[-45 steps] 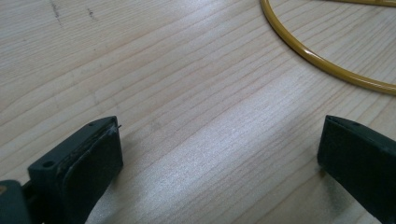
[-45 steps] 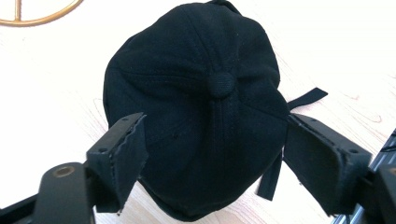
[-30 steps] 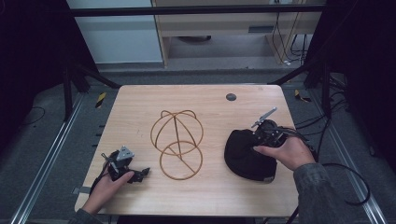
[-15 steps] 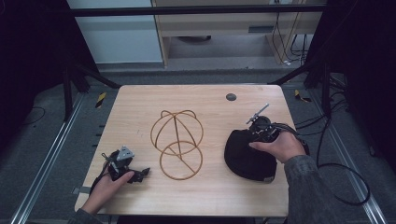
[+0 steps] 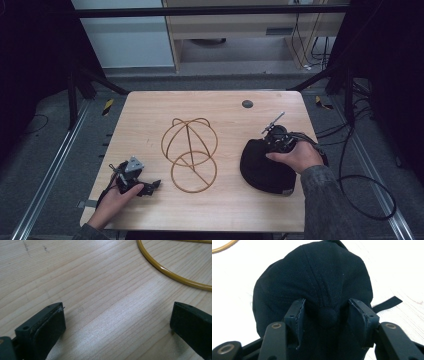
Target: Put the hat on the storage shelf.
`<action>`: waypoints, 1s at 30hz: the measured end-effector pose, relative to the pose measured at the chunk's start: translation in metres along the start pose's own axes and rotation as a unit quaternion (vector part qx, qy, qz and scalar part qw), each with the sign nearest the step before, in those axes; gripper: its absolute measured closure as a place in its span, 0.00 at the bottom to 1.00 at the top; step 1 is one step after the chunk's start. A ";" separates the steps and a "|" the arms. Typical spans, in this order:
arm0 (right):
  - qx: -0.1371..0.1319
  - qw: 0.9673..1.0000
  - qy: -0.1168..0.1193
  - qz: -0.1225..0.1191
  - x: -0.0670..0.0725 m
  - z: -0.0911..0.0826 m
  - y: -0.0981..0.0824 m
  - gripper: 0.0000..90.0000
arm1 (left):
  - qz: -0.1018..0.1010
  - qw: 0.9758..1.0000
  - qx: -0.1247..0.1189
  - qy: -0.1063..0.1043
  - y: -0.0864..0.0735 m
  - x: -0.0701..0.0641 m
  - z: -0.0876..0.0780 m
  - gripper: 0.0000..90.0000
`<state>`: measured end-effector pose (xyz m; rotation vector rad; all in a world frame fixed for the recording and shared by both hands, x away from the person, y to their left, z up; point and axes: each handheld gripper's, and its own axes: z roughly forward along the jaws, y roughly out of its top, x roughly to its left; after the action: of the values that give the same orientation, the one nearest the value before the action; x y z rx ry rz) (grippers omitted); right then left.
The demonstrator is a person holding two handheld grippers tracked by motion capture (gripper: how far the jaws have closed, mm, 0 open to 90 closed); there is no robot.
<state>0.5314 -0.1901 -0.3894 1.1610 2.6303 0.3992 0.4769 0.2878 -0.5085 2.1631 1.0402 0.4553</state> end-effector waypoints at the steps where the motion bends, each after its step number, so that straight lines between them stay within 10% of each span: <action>1: 0.002 1.000 0.000 -0.003 0.000 0.000 0.000 0.58 | 0.000 1.000 0.000 0.000 0.000 0.000 0.000 0.00; 12: 0.014 1.000 0.011 -0.013 -0.002 0.005 -0.002 0.82 | 0.000 1.000 -0.001 0.000 0.000 0.000 0.000 0.00; 30: -0.046 0.999 0.017 0.002 0.002 -0.040 -0.012 0.85 | 0.000 1.000 -0.001 0.000 0.000 -0.001 0.000 0.00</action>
<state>0.5087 -0.2025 -0.3561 1.1411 2.6084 0.5388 0.4764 0.2873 -0.5086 2.1613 1.0403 0.4555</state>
